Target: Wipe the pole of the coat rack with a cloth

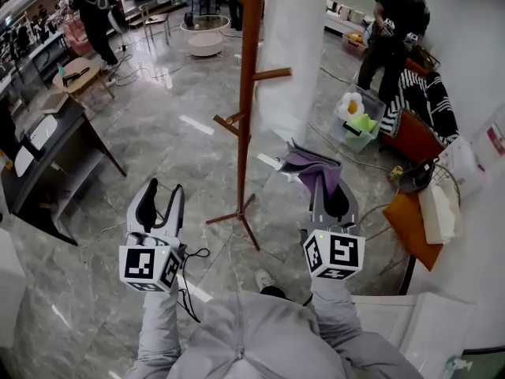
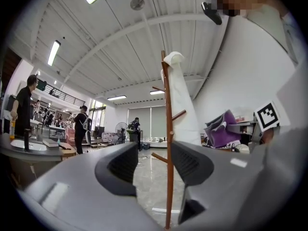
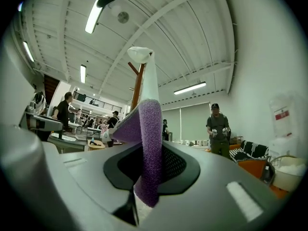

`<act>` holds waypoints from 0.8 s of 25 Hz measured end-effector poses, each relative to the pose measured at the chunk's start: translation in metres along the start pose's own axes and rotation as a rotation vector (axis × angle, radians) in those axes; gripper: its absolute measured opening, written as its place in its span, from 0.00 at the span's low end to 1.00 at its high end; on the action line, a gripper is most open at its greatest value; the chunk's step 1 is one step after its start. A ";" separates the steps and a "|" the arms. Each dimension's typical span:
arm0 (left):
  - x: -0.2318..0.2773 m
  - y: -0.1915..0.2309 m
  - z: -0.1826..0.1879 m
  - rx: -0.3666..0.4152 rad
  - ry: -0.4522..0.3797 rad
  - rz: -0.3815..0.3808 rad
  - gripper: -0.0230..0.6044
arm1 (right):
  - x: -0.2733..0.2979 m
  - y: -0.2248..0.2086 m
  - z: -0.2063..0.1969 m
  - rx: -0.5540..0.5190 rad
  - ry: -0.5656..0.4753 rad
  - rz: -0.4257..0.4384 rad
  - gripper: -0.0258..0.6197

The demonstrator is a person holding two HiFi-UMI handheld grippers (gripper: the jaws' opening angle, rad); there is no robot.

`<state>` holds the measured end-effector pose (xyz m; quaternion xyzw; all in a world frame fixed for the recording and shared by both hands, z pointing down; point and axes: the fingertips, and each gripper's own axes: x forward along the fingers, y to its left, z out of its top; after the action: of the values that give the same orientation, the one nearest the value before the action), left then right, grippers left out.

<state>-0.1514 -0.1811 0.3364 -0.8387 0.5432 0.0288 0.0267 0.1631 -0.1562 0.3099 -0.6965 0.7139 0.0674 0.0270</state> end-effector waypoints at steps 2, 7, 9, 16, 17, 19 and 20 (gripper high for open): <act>0.000 -0.001 0.003 0.002 -0.004 -0.004 0.40 | -0.001 -0.003 0.001 0.019 -0.002 -0.007 0.12; 0.001 -0.001 0.009 0.007 -0.017 -0.011 0.40 | 0.000 -0.009 -0.001 0.078 0.001 -0.017 0.12; 0.003 -0.002 0.010 0.007 -0.020 -0.012 0.40 | 0.001 -0.008 -0.001 0.067 0.000 -0.016 0.12; 0.005 -0.001 0.011 0.005 -0.027 -0.020 0.40 | 0.005 0.004 -0.002 0.035 0.006 0.002 0.12; 0.005 -0.001 0.012 0.005 -0.028 -0.020 0.40 | 0.005 0.004 -0.001 0.035 0.006 0.004 0.12; 0.005 -0.003 0.013 0.005 -0.029 -0.022 0.40 | 0.005 0.003 -0.001 0.034 0.007 0.005 0.12; 0.006 -0.005 0.014 0.004 -0.030 -0.022 0.40 | 0.004 0.002 0.000 0.033 0.007 0.006 0.12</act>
<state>-0.1451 -0.1832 0.3225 -0.8441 0.5334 0.0397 0.0370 0.1606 -0.1603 0.3097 -0.6942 0.7170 0.0531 0.0358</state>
